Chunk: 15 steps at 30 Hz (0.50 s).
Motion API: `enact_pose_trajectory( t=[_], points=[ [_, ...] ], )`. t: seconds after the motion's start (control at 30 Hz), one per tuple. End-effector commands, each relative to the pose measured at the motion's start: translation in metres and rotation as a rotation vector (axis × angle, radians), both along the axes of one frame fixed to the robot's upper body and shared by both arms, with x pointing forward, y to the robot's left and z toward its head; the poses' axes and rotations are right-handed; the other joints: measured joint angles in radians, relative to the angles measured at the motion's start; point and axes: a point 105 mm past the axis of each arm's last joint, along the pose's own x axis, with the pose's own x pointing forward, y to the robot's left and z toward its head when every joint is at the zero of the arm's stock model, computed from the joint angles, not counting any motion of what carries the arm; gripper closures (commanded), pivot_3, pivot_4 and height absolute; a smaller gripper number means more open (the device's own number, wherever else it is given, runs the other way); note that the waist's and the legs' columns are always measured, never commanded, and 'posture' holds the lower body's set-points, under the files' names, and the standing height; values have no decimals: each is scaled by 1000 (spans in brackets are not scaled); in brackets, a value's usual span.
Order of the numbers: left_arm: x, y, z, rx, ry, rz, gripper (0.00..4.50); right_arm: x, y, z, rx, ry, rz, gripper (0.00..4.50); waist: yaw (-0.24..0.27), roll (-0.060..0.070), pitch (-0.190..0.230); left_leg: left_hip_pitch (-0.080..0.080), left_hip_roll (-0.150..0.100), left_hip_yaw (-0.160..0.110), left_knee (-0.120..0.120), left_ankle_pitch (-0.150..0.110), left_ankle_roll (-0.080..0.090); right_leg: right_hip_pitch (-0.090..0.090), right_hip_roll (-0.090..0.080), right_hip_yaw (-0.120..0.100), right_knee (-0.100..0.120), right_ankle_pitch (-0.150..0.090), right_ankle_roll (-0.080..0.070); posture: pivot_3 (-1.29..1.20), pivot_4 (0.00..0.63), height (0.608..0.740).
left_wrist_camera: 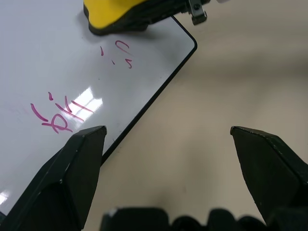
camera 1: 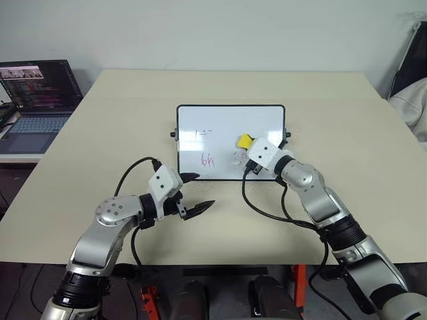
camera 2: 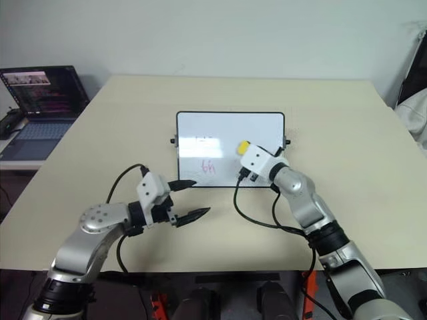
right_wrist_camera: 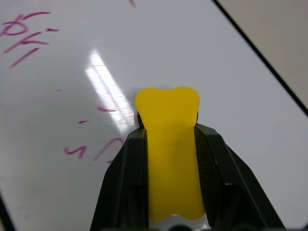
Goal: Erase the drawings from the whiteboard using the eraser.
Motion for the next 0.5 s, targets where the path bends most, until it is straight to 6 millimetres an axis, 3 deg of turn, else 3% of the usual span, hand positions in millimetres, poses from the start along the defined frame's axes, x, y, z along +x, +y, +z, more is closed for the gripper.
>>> enact_pose_trajectory(
  t=[0.03,0.1,0.23,0.5],
  points=[
    [-2,-5,11,-10,-43,-23,0,-10,-4,-29,-104,110,31,3506,-2,0,0,0,0,0,0,0,0,0,0,0,0,0,0,0,150,740],
    [-2,-4,10,-9,-42,-21,0,-8,-5,-23,-122,64,22,3506,-2,0,0,0,0,-1,0,0,0,0,0,0,0,0,0,0,150,740],
    [-2,-5,9,-10,-39,-24,0,13,-17,7,-49,-82,-111,3506,0,0,0,0,0,0,1,1,0,0,0,0,0,-1,2,0,150,740],
    [-2,-9,11,-14,-41,-34,0,-10,-34,-38,-168,141,-52,3515,6,-1,-1,0,-1,0,1,2,0,1,0,-1,-1,-1,2,0,150,740]
  ],
)
